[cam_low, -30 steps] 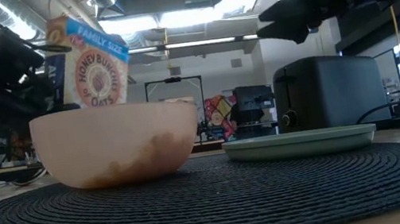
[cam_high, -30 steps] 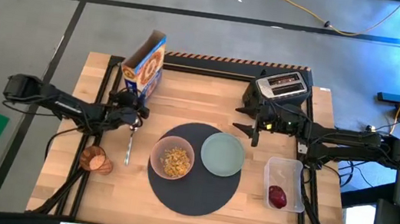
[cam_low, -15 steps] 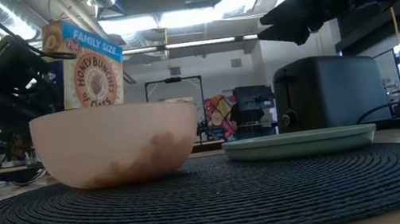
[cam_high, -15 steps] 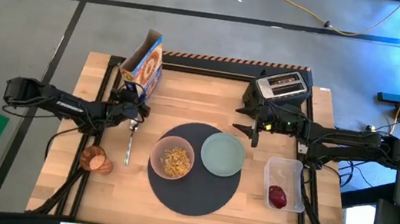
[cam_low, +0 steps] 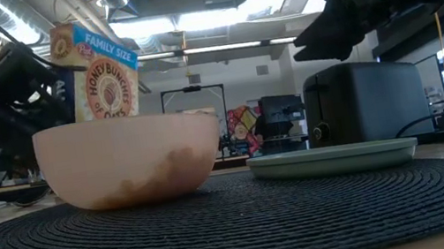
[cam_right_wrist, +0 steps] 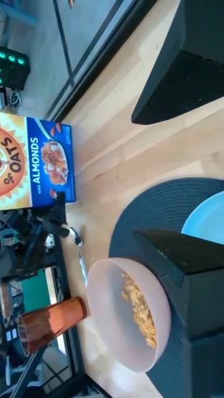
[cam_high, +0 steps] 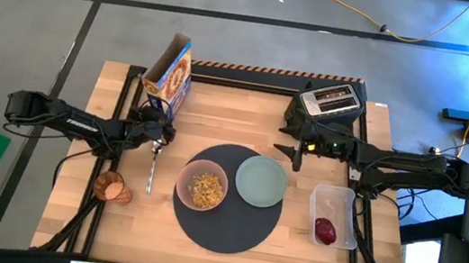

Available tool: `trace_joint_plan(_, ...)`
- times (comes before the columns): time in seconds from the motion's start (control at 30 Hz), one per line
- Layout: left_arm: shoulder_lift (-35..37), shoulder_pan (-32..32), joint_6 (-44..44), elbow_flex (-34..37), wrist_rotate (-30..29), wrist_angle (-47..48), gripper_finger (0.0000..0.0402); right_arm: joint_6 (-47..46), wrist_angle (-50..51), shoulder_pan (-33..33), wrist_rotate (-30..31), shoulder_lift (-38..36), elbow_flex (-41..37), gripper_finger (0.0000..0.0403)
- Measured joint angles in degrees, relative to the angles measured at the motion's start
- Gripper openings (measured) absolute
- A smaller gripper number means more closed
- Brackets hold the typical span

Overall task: Arrange a breakfast setting
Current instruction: Pour the cereal from the box into the orange bowl, then put the toasted bread from the toaster oven on the green plate

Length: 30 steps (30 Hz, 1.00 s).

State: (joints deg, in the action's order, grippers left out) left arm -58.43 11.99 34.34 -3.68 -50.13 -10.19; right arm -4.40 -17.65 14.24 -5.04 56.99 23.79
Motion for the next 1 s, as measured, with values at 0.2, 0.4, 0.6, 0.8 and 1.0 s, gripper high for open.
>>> trace_joint_plan(0.2,0.0,0.0,3.5,0.0,6.6,2.2,0.0362,-0.2,1.1,0.0,0.0,0.0,0.0,0.0278)
trace_joint_plan(0.4,0.0,0.0,6.1,0.0,9.3,5.9,0.0349,0.1,1.1,0.0,0.0,0.0,0.0,0.0278)
trace_joint_plan(0.6,0.1,0.0,6.0,0.0,9.0,6.9,0.0341,0.1,1.1,0.0,0.0,0.0,0.0,0.0278)
trace_joint_plan(0.8,0.1,0.0,1.2,-3.0,8.6,8.0,0.0334,0.1,1.1,0.0,0.0,0.0,0.0,0.0278)
trace_joint_plan(1.0,0.1,0.0,0.2,-10.2,7.3,23.3,0.0333,-0.1,1.2,0.0,-0.5,0.0,0.0,0.0278)
